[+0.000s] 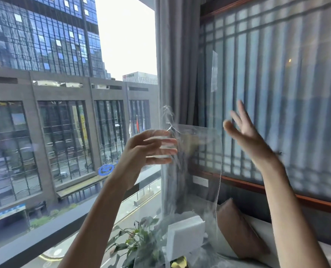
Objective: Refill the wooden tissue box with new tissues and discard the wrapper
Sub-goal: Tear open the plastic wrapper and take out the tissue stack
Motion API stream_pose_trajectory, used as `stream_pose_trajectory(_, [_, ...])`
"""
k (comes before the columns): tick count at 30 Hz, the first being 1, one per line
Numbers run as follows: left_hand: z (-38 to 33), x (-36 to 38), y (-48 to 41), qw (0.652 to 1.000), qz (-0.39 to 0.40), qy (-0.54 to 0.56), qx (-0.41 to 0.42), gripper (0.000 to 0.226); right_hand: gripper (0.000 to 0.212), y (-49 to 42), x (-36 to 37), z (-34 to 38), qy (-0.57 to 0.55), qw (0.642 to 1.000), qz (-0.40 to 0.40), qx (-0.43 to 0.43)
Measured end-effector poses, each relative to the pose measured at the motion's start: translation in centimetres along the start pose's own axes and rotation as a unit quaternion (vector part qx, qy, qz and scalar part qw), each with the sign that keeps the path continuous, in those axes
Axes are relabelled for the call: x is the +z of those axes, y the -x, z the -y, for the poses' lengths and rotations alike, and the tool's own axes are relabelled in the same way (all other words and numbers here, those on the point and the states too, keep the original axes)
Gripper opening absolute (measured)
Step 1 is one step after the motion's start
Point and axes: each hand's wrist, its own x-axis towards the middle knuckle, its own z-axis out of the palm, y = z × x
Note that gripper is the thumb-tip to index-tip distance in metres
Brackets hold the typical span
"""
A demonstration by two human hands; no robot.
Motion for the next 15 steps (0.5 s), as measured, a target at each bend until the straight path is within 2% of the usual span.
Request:
stream_pose_trajectory(1, [-0.2,-0.2,0.0,1.000,-0.003,0.002,0.000,0.027,0.126,1.1,0.4,-1.6,-0.035,0.998,-0.007,0.041])
stream_pose_trajectory(3, [-0.4,-0.4,-0.3,1.000,-0.004,-0.003,-0.012,0.027,0.141,2.5,2.2,-4.0,-0.147,0.981,0.029,0.121])
stream_pose_trajectory(6, [-0.6,-0.9,-0.4,0.999,-0.020,-0.011,-0.039,0.034,0.136,2.7,5.4,-5.3,-0.229,0.955,0.070,0.174])
stream_pose_trajectory(8, [-0.6,-1.5,-0.2,0.996,-0.081,-0.018,-0.030,0.049,0.131,2.5,6.9,-5.5,-0.239,0.957,0.037,0.158])
stream_pose_trajectory(9, [-0.5,-1.9,0.2,0.990,-0.129,-0.056,0.016,0.060,0.129,2.4,7.6,-5.4,-0.231,0.963,0.012,0.136])
stream_pose_trajectory(10, [-0.5,-2.1,0.6,0.968,-0.189,-0.137,0.092,0.068,0.126,2.2,8.2,-5.2,-0.211,0.972,-0.011,0.104])
stream_pose_trajectory(11, [-0.6,-2.3,0.8,0.923,-0.218,-0.262,0.178,0.071,0.123,2.1,8.8,-5.0,-0.187,0.980,-0.025,0.069])
stream_pose_trajectory(12, [-0.5,-2.5,1.0,0.841,-0.223,-0.418,0.262,0.069,0.118,2.1,9.3,-4.7,-0.169,0.984,-0.033,0.037])
stream_pose_trajectory(13, [-0.5,-2.6,1.0,0.753,-0.205,-0.533,0.328,0.065,0.114,2.0,9.8,-4.4,-0.157,0.987,-0.037,0.014])
stream_pose_trajectory(14, [-0.6,-2.6,0.8,0.698,-0.168,-0.590,0.371,0.060,0.111,2.0,10.0,-4.1,-0.148,0.988,-0.041,-0.002])
stream_pose_trajectory(15, [-1.0,-2.5,0.8,0.679,-0.138,-0.608,0.388,0.056,0.110,2.0,10.1,-3.8,-0.142,0.989,-0.045,-0.013])
